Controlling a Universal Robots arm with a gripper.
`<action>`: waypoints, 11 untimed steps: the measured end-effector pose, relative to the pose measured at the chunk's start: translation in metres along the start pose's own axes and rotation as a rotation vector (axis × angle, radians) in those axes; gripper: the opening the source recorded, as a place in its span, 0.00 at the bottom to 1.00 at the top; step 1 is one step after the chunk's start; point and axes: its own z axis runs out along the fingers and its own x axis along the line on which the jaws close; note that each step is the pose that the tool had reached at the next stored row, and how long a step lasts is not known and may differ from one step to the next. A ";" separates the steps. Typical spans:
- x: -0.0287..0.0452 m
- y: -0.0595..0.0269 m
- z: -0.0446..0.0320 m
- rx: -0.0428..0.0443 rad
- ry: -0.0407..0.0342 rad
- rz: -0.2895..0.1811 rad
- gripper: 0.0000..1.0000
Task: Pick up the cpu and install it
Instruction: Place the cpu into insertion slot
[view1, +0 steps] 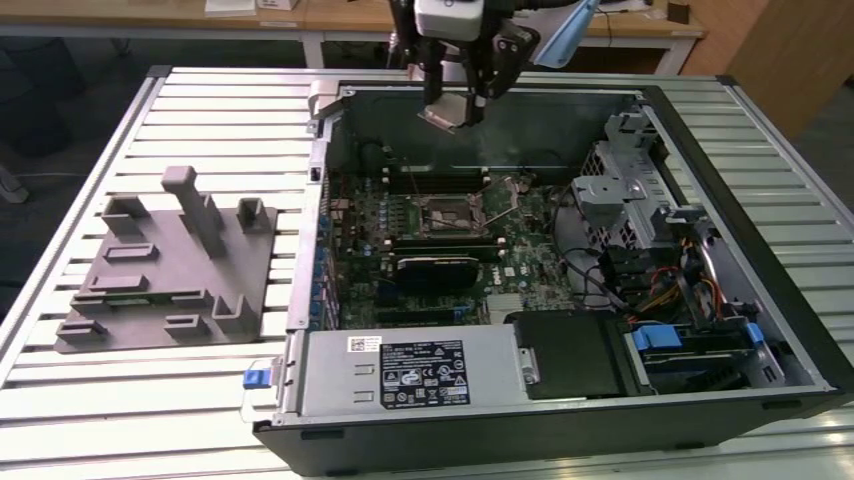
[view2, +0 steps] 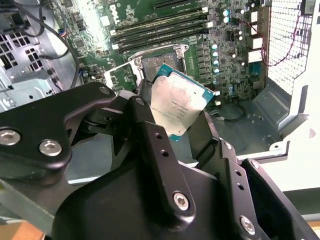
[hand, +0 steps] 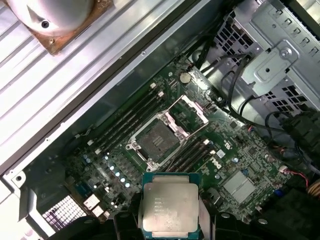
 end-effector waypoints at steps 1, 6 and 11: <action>0.0000 0.0000 0.0002 0.0001 -0.0004 0.009 0.53; 0.0001 -0.0001 0.0007 0.0005 -0.0018 0.044 0.53; 0.0001 -0.0001 0.0015 0.0008 -0.0036 0.088 0.53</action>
